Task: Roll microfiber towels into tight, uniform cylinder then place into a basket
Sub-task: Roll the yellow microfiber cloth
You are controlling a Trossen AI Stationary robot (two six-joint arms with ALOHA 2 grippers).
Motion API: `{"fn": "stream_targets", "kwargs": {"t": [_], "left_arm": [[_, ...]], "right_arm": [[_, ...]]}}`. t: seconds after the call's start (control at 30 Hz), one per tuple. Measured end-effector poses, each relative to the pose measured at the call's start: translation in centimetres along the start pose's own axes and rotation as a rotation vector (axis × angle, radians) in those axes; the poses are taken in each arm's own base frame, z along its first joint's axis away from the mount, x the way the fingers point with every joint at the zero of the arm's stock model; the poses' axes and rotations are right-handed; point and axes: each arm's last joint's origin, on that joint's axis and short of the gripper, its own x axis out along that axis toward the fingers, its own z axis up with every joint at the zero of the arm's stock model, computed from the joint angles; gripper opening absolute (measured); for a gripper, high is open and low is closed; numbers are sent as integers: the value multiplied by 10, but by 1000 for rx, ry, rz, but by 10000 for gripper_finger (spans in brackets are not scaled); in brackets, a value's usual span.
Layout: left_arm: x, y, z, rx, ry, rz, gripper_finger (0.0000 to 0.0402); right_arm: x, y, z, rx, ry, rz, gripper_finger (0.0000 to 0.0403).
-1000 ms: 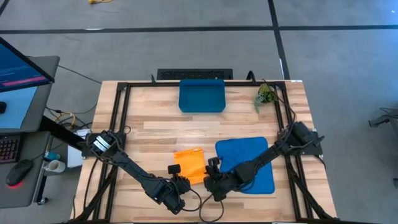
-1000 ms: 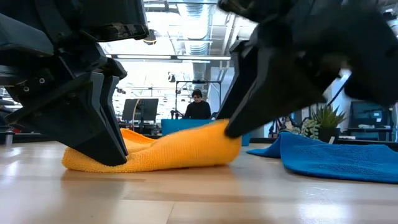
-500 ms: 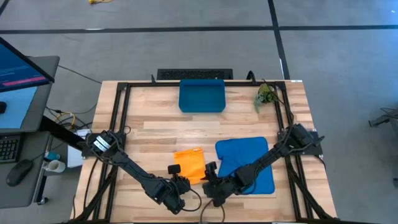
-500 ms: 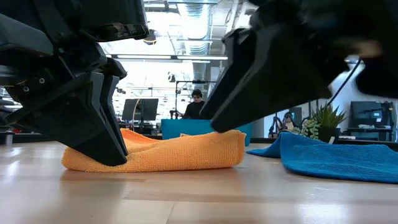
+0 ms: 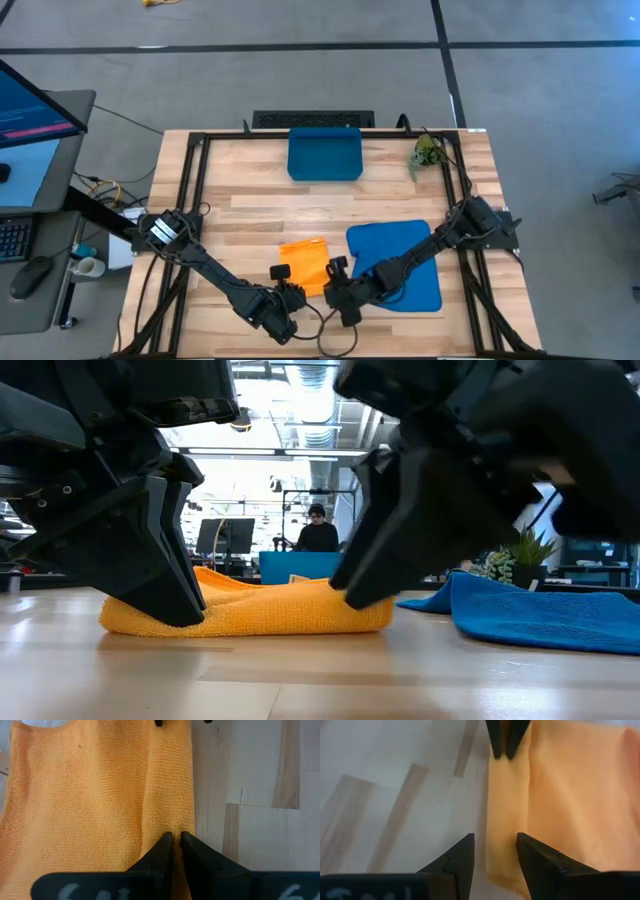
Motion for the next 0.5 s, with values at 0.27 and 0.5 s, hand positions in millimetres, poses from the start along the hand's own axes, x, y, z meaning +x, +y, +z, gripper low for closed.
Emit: {"fn": "stream_targets", "kwargs": {"t": [0.27, 0.5], "left_arm": [[0, 0, 0, 0, -35, 33, 31], [-3, -3, 1, 7, -51, 34, 31]], "right_arm": [[4, -8, -6, 52, 18, 16, 168], [8, -6, -9, 44, 44, 20, 164]]}}
